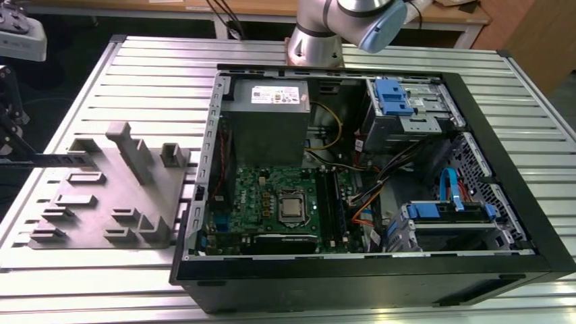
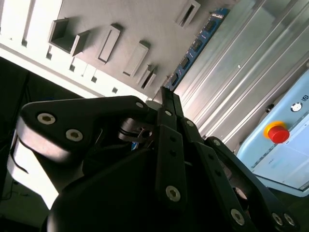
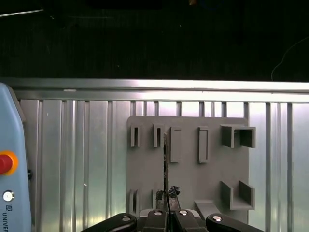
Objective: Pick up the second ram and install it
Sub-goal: 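Pick up the second ram and move it above second insertion slot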
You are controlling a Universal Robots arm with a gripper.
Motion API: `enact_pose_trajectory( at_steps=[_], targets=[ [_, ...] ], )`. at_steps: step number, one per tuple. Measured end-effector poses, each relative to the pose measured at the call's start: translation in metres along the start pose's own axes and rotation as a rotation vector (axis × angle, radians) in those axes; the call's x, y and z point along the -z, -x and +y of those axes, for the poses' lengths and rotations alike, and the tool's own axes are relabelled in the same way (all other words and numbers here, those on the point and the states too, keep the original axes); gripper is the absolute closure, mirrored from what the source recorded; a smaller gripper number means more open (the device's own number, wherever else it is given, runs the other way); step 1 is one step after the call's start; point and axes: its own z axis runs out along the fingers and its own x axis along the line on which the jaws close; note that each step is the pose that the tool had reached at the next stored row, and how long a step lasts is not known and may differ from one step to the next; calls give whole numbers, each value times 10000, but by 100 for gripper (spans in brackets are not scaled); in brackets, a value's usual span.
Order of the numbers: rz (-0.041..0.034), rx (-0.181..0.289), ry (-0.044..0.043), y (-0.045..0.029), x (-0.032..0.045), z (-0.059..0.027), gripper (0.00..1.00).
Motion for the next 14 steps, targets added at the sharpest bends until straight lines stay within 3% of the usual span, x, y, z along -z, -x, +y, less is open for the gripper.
enact_pose_trajectory(
  at_steps=[14],
  targets=[
    [0, 0, 0, 8, 264, 2, 92]
  ],
)
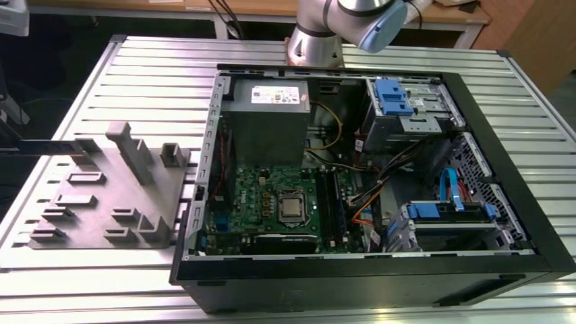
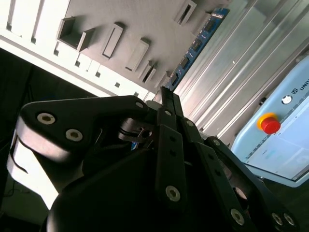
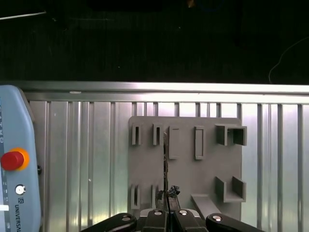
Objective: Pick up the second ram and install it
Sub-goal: 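Pick up the second ram and move it above second insertion slot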
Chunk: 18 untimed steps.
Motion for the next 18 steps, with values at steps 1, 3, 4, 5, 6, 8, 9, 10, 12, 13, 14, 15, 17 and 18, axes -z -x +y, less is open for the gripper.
enact_pose_trajectory(
  at_steps=[1, 3, 4, 5, 6, 8, 9, 10, 12, 13, 14, 15, 17, 18],
  targets=[
    [0, 0, 0, 1, 19, 0, 92],
    [-1, 0, -1, 2, 56, 0, 92],
    [-2, 1, -3, 2, 78, 1, 92],
    [-1, 1, -5, 3, 101, 1, 92],
    [-1, 1, -7, 3, 121, 1, 92],
    [-1, 1, -8, 4, 151, 1, 92],
    [-1, 1, -9, 4, 162, 1, 92],
    [-1, 1, -10, 5, 172, 2, 92],
    [0, 0, -10, 6, 198, 2, 92],
    [-1, 0, -11, 6, 213, 2, 92],
    [-2, 0, -13, 7, 226, 2, 92],
    [-2, 0, -13, 7, 238, 2, 92],
    [-1, 0, -14, 8, 262, 2, 92],
    [-1, 1, -16, 8, 275, 2, 92]
  ],
)
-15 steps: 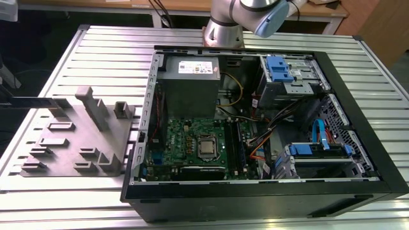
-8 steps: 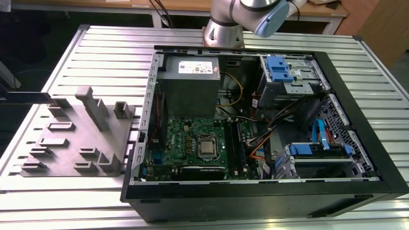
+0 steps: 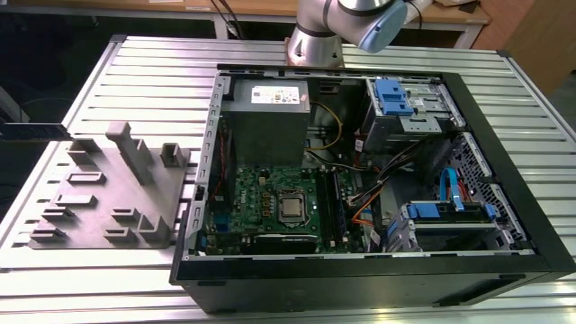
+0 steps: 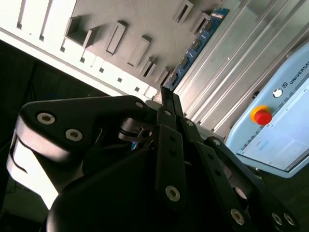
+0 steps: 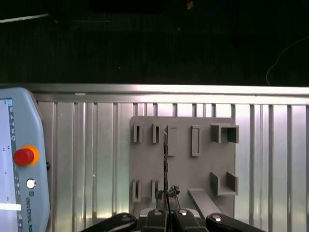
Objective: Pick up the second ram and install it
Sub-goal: 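Pick up the second ram and move it above second insertion slot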
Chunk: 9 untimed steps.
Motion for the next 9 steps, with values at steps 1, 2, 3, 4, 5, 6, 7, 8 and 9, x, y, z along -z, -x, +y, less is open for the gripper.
enact_pose_trajectory(
  at_steps=[1, 2, 3, 4, 5, 6, 7, 8, 9],
  targets=[
    [0, 0, -2, 0, 13, 0, 92],
    [0, 0, -3, 1, 26, 0, 92],
    [1, 1, -3, 1, 40, 0, 92],
    [0, 1, -6, 1, 50, 0, 92],
    [-1, 1, -11, 2, 58, 1, 92],
    [-1, 0, -16, 2, 68, 1, 92],
    [0, 0, -17, 3, 80, 1, 92],
    [0, 1, -20, 3, 91, 1, 92],
    [-1, 1, -21, 3, 100, 1, 92]
  ],
)
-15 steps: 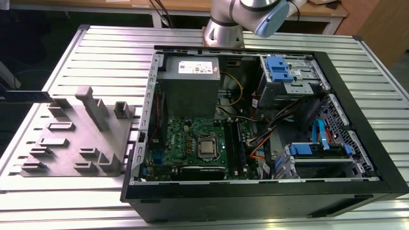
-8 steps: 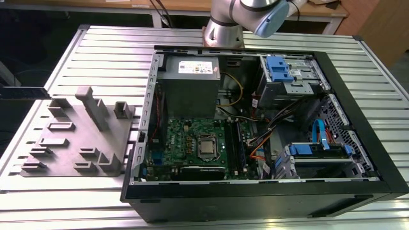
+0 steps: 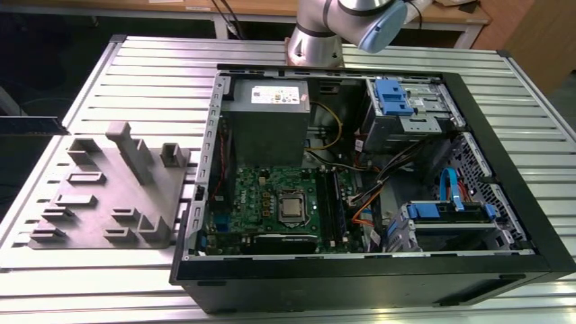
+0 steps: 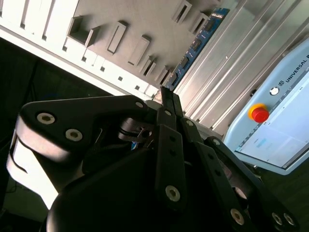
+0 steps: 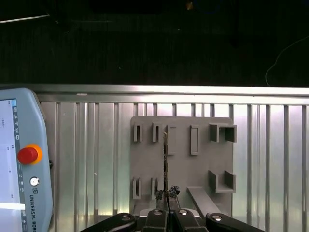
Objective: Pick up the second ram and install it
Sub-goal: 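Pick up the second ram and move it above second insertion slot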
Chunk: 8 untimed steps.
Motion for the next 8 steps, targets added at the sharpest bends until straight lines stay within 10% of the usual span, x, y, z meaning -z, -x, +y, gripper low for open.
enact_pose_trajectory(
  at_steps=[8],
  targets=[
    [1, 0, -2, 1, 21, 0, 92]
  ],
)
